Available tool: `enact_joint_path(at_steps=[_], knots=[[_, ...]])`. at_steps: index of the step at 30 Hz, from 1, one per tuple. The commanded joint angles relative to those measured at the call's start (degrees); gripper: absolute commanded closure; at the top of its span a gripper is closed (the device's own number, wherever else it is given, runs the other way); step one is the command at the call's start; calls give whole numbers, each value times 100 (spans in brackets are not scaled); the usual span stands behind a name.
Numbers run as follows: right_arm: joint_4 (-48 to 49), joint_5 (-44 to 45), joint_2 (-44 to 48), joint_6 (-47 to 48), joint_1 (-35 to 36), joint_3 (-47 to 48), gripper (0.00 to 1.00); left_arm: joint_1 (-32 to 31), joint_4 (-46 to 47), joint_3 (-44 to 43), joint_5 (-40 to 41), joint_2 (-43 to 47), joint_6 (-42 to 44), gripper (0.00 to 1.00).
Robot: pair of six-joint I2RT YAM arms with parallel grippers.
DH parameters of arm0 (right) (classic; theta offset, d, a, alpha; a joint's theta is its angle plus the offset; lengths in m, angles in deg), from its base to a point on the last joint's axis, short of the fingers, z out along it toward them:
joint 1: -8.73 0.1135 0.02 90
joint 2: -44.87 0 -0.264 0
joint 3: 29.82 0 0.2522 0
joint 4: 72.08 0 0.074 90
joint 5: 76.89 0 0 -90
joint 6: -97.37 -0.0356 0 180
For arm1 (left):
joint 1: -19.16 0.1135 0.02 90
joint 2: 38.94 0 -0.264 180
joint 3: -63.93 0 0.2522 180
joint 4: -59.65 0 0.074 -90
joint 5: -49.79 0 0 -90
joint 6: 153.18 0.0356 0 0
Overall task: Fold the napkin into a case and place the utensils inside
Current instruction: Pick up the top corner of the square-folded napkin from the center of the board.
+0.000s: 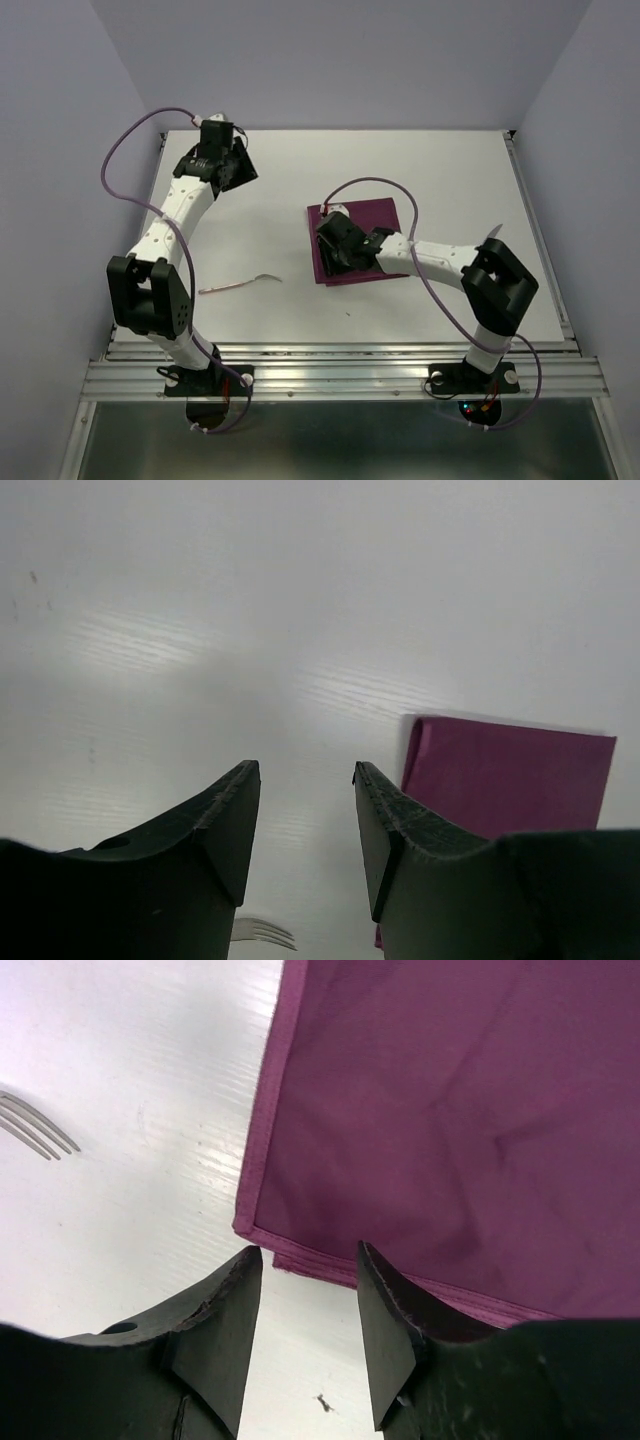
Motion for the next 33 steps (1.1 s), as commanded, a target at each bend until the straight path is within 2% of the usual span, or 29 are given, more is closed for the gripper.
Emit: enact_joint_path(at_steps=[1,10,24,33], knots=[[90,256,-216,199,127,493,50,231,-41,508,132,215,-78,46],[-68,484,-524,366,233,705,50,267,38,808,71,286,-192,46],[-85,274,-805,375,566,863,49,267,196,1072,-158,277,-210,48],[-94,344,-1139,243,672,881,60,267,204,1063,-167,242,-131,48]])
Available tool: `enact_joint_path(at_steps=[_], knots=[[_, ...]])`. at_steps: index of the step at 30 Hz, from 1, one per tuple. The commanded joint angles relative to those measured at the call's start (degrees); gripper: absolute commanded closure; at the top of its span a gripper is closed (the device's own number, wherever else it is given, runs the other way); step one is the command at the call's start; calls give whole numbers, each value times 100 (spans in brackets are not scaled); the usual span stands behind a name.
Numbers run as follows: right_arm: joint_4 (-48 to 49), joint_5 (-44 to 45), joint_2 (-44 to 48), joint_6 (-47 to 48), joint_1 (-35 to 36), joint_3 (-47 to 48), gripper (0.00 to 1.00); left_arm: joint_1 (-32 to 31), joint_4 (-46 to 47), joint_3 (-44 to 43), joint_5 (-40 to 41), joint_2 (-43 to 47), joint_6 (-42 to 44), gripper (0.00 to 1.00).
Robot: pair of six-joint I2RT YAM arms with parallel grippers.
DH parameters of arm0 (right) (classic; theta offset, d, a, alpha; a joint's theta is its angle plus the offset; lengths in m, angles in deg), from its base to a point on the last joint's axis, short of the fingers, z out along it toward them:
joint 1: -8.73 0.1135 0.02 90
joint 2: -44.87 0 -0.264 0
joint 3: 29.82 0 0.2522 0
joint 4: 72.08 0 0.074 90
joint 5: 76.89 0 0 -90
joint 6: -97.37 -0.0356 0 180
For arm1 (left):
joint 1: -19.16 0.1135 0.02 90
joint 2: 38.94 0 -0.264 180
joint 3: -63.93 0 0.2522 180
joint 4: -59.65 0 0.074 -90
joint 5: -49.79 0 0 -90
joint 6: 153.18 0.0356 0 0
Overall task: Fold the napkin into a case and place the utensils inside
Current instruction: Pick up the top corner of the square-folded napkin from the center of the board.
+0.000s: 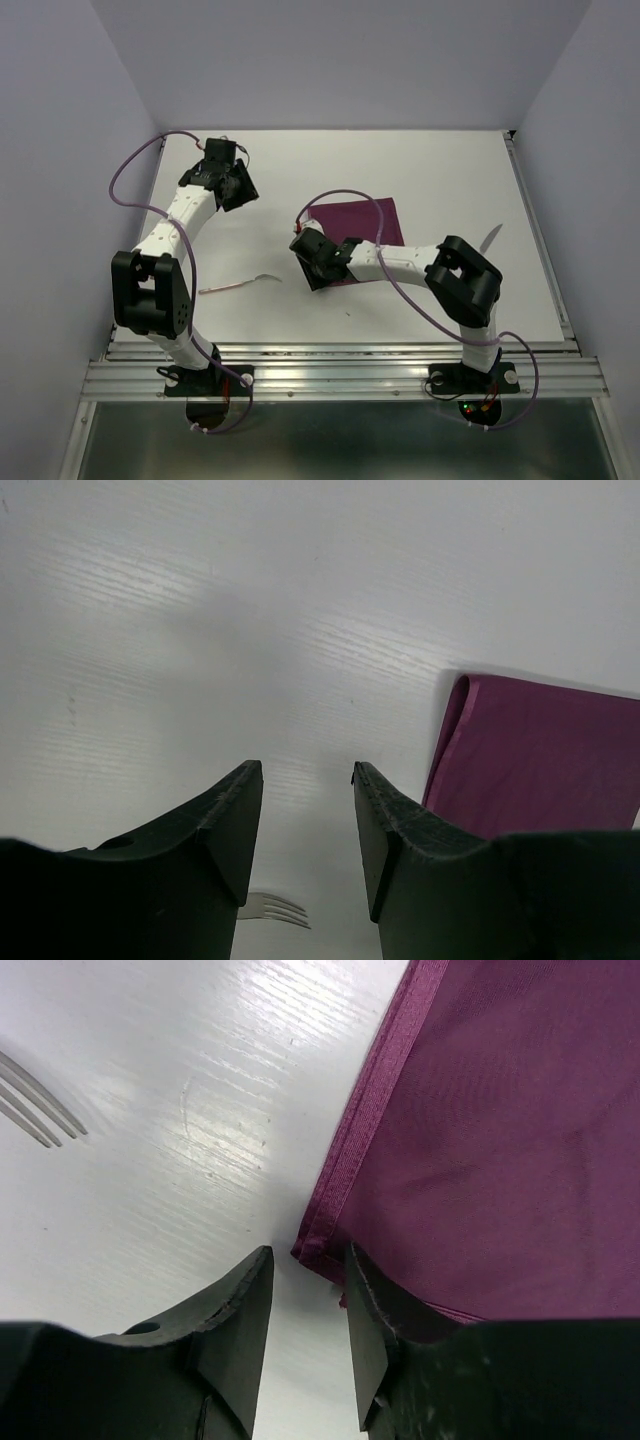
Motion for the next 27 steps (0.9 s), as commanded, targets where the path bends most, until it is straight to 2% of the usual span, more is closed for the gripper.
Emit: enact_joint_path(at_steps=[1,4,14,20,22,23,24,27], knots=[[33,132,-73,-113,45,140,61,-15,117,47,-25,179,57,48],[41,167,-126,-166,45,122,64,-15,143,91,-34,170,57,48],[112,202,-73,-228,45,105,83,-15,187,143,-25,161,75,49],[120,238,15,-263,45,87,89,-15,179,152,-34,170,83,49],[112,246,59,-263,45,96,87,-15,179,152,-34,161,83,49],[112,255,59,-271,45,105,79,-15,187,161,-25,161,83,49],[120,255,59,-272,45,105,76,-15,187,161,-129,170,83,49],[120,273,68,-289,45,105,72,-15,187,170,-218,161,83,49]])
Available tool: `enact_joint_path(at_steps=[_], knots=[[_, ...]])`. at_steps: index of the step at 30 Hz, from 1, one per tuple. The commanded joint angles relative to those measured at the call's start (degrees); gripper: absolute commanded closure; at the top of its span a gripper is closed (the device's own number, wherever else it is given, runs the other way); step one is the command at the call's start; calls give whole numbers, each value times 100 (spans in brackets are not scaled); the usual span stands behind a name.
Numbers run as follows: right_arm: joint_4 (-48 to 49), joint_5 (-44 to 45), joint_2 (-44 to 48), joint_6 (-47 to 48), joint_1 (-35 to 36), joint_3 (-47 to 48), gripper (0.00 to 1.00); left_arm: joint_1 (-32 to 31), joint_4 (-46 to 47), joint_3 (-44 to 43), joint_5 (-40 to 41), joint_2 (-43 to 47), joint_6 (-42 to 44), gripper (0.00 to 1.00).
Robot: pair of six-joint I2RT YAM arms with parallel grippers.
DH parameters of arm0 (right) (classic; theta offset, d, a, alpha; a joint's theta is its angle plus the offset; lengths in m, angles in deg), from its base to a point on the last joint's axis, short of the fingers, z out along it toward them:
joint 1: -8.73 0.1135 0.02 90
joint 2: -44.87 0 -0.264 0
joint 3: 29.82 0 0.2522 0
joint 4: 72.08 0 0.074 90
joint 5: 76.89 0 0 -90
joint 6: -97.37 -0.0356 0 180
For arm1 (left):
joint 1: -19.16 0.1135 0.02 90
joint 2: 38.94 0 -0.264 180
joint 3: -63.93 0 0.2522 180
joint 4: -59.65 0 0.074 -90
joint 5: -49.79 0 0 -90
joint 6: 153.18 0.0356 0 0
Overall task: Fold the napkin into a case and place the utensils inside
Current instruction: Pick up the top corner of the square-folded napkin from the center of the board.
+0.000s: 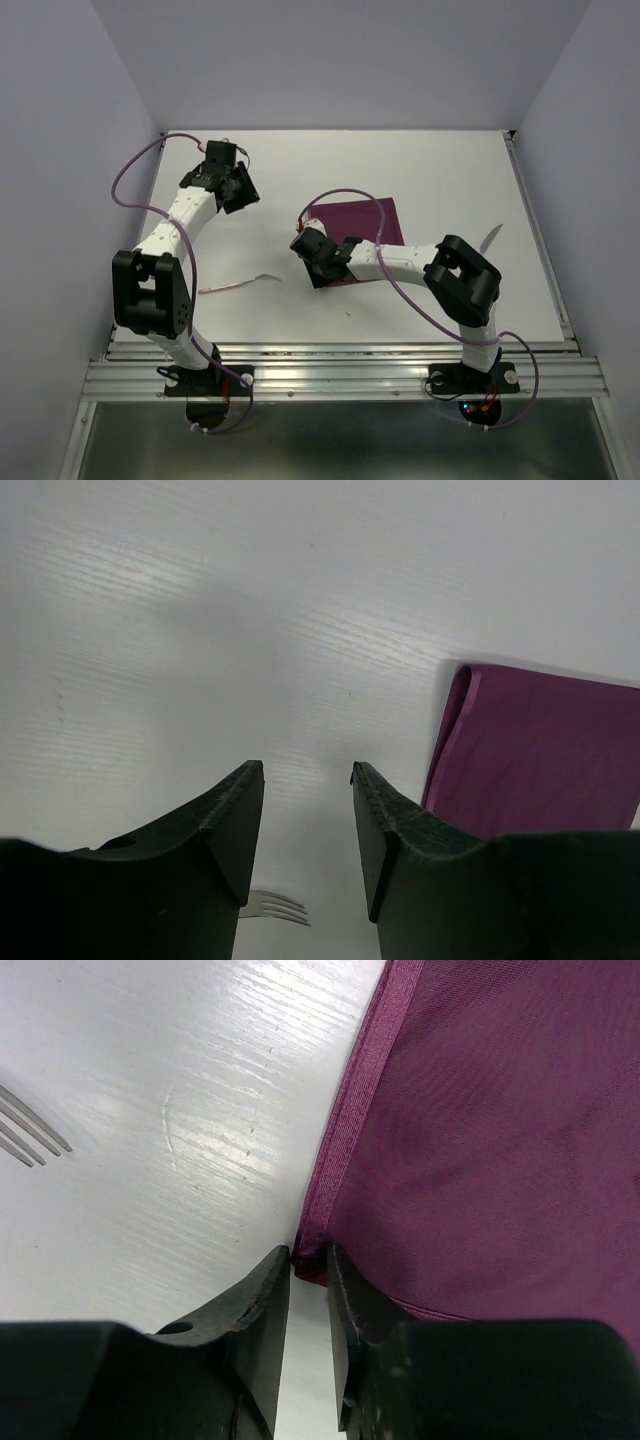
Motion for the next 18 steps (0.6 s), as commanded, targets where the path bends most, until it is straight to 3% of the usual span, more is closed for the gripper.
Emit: enact_joint_path(at_steps=[1,13,18], knots=[[105,185,168,-110,36,96,72,-15,104,52,-103,170,79,49],[114,265,212,-180,36,105,80,-15,78,8,-111,161,105,49],[132,265,256,-189,36,105,76,-15,96,8,-129,144,114,49]])
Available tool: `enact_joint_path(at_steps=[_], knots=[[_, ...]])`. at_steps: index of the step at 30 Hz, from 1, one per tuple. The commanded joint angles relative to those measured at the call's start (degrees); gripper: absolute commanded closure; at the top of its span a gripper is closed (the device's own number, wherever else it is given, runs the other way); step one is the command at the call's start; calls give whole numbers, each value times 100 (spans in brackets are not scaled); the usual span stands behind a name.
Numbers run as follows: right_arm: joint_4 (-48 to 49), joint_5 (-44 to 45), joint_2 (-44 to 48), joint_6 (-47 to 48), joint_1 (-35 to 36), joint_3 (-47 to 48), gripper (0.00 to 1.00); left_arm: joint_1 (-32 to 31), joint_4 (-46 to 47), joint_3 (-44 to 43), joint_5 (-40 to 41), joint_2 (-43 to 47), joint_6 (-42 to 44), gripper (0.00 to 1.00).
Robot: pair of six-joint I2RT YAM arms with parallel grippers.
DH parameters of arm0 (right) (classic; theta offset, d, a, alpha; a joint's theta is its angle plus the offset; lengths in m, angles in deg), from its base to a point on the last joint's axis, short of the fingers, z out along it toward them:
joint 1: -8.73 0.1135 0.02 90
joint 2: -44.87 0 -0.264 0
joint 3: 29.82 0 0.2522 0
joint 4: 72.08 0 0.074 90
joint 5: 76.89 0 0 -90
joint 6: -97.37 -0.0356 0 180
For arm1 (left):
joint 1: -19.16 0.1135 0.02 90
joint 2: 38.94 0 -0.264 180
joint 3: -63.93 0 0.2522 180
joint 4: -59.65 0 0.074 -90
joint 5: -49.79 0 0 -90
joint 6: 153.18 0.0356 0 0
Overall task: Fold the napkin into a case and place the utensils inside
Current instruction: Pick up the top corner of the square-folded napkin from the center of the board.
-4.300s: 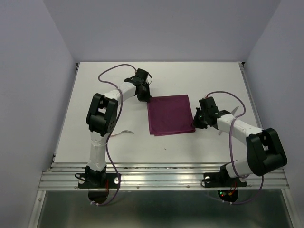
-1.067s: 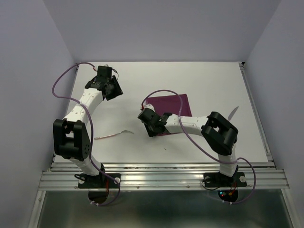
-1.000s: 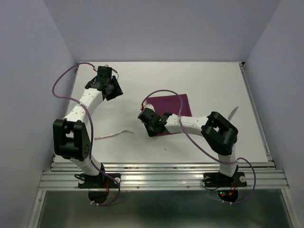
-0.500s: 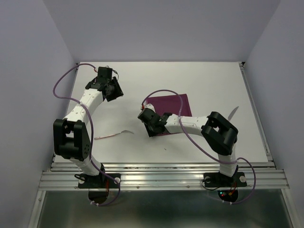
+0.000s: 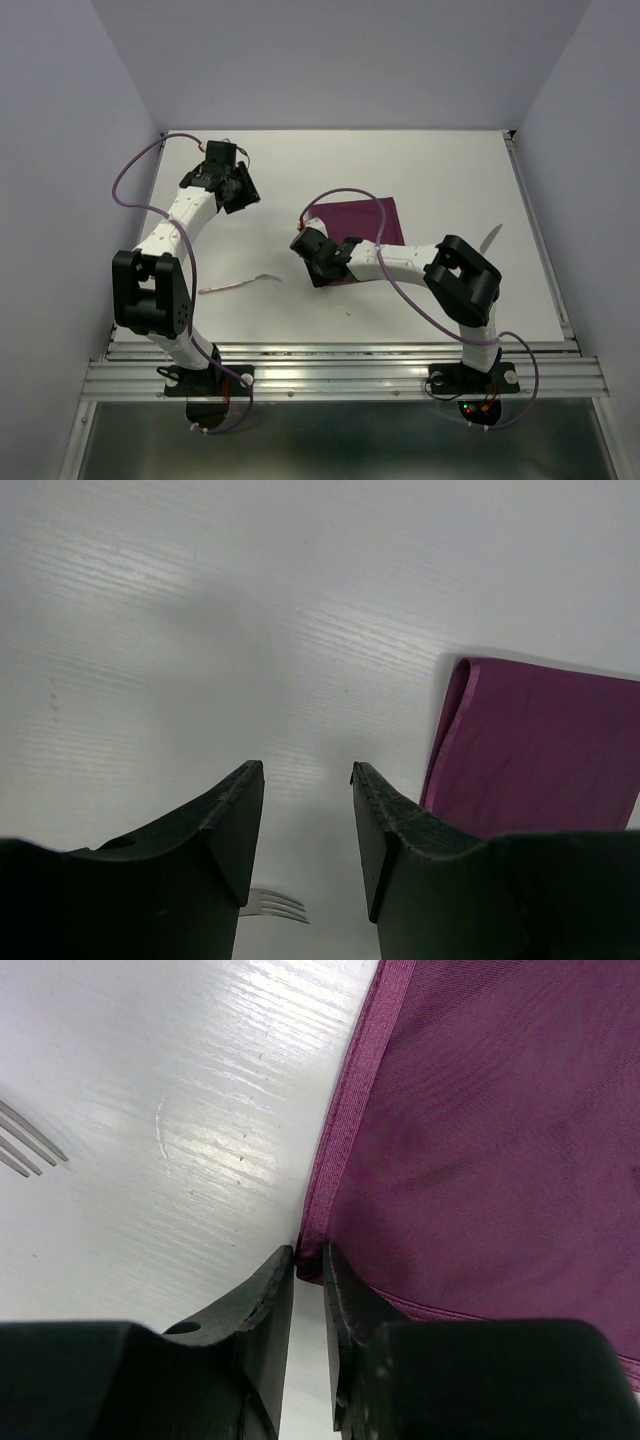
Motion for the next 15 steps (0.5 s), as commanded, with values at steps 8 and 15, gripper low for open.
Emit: enact_joint_path(at_steps=[8,15], knots=[[138,188,298,-108,36,122,73,-24,96,-1,-48,161,92,49],[138,258,324,-161,36,70,88,-24,113,17,-74,152,101,49]])
